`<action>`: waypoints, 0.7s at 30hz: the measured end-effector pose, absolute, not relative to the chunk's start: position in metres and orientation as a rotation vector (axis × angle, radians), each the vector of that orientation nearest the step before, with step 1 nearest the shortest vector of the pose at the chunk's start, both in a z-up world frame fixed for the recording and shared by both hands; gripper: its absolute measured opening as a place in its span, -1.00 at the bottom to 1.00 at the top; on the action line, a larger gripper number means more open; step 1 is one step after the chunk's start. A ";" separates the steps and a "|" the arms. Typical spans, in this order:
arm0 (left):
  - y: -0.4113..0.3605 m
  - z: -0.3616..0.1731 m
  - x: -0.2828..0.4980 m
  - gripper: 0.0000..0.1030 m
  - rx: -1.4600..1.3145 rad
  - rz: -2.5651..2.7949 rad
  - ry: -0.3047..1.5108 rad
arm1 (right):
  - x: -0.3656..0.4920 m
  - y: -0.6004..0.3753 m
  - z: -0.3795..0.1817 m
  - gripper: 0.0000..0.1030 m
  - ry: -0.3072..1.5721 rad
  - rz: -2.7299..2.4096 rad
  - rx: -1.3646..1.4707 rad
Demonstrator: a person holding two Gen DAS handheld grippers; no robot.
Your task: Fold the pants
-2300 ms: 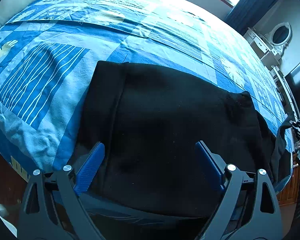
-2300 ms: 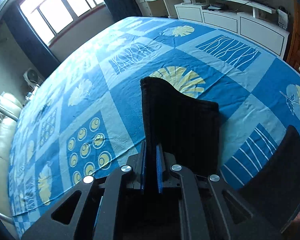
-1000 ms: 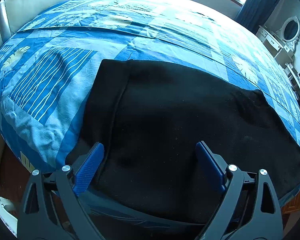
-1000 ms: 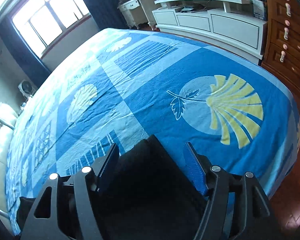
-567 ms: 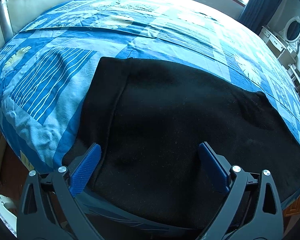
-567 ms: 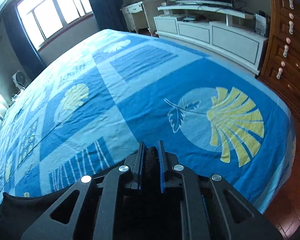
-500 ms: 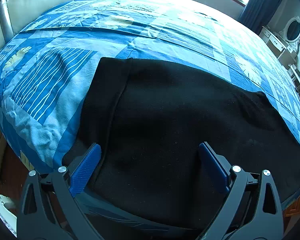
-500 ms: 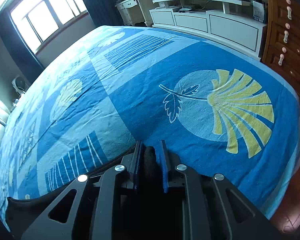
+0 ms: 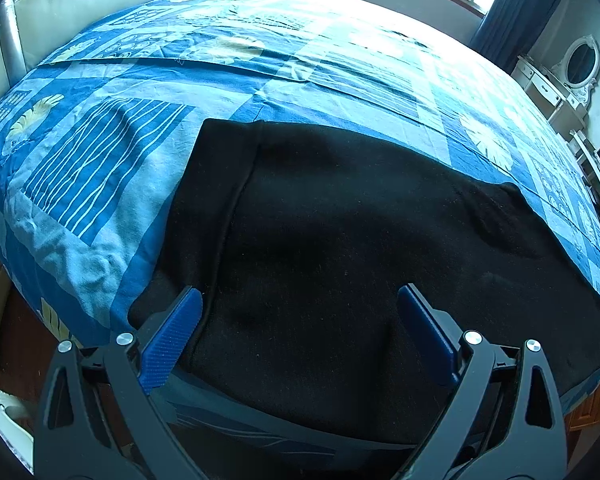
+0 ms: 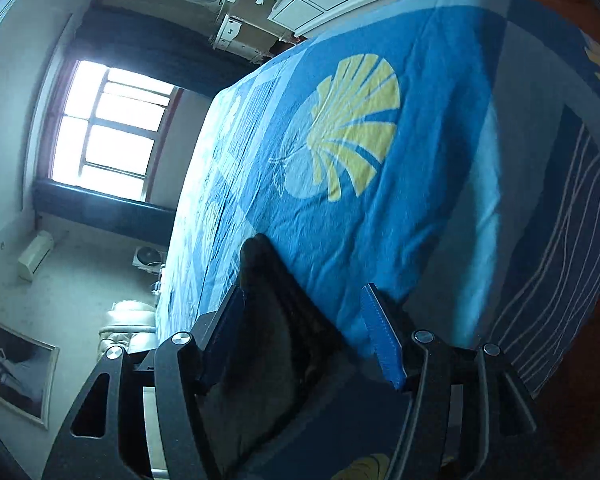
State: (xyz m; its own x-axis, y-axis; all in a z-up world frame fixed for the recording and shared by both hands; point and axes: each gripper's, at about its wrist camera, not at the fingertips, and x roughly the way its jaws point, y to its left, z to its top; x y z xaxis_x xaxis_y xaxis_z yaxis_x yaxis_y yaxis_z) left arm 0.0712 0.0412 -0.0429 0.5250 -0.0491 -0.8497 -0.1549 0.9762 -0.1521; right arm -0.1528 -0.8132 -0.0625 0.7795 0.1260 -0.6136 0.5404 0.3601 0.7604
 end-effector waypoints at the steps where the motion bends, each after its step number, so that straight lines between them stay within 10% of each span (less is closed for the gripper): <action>1: 0.041 -0.043 0.071 0.90 -0.218 0.064 1.019 | -0.154 -0.808 -0.065 0.18 0.659 -0.272 1.196; 4: 0.039 -0.044 0.072 0.90 -0.211 0.069 1.024 | -0.147 -0.791 -0.065 0.10 0.687 -0.272 1.134; 8: 0.039 -0.043 0.073 0.90 -0.221 0.075 1.028 | -0.116 -0.771 -0.048 -0.62 0.782 -0.379 0.887; 21: 0.038 -0.037 0.068 0.90 -0.234 0.050 1.019 | -0.092 -0.796 -0.051 -0.24 0.794 -0.345 0.914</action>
